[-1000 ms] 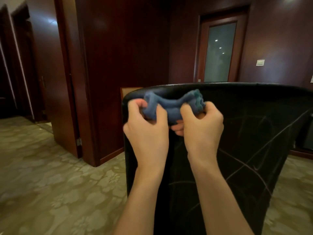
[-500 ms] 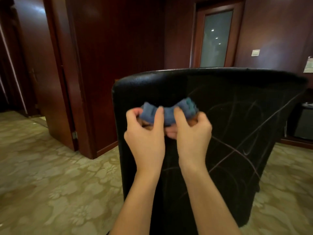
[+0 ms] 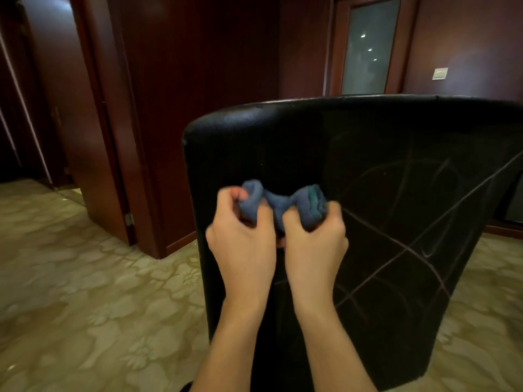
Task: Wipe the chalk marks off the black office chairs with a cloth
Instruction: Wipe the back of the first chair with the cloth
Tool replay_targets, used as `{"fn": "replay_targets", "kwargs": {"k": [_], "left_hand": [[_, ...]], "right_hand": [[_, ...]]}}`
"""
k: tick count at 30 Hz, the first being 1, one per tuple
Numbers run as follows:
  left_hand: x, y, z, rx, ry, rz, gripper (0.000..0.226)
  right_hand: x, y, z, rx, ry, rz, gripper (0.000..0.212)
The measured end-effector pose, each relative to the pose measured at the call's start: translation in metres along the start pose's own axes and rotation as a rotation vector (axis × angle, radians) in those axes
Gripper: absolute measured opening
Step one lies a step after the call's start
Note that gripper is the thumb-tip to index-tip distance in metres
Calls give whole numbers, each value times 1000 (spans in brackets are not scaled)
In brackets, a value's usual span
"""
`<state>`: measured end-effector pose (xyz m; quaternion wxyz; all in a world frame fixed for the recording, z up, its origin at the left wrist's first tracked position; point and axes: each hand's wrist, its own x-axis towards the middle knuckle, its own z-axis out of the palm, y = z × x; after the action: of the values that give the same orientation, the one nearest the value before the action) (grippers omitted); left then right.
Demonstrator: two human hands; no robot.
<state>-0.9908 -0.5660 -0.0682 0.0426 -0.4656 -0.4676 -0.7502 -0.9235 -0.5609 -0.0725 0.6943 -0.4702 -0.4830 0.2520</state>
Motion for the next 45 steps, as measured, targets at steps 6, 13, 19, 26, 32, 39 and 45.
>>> {"fn": "replay_targets", "kwargs": {"k": [6,13,19,26,32,39,45], "left_hand": [[-53,-60,-15,4,-96,-162,17],[-12,-13,-10,-151,-11,-115,22],[-2,-5,-10,-111,-89,-33,25],[-69,-74,-28,-6,-176,-141,15],[-141,-125,-41,148,-237,-419,13],[-100,-83,-26,-181,-92,-513,23],[-80,-65,-20,-211,-98,-350,18]], "right_hand": [[-36,56,-1,-144,-21,132,15],[-9,8,-8,58,-24,-1,18],[8,-7,-26,-7,-197,-69,9],[-33,73,-23,-146,-147,117,12],[-78,153,-25,-306,-139,360,11],[-49,100,-23,69,-72,252,11],[-34,74,-26,190,-118,150,9]]}}
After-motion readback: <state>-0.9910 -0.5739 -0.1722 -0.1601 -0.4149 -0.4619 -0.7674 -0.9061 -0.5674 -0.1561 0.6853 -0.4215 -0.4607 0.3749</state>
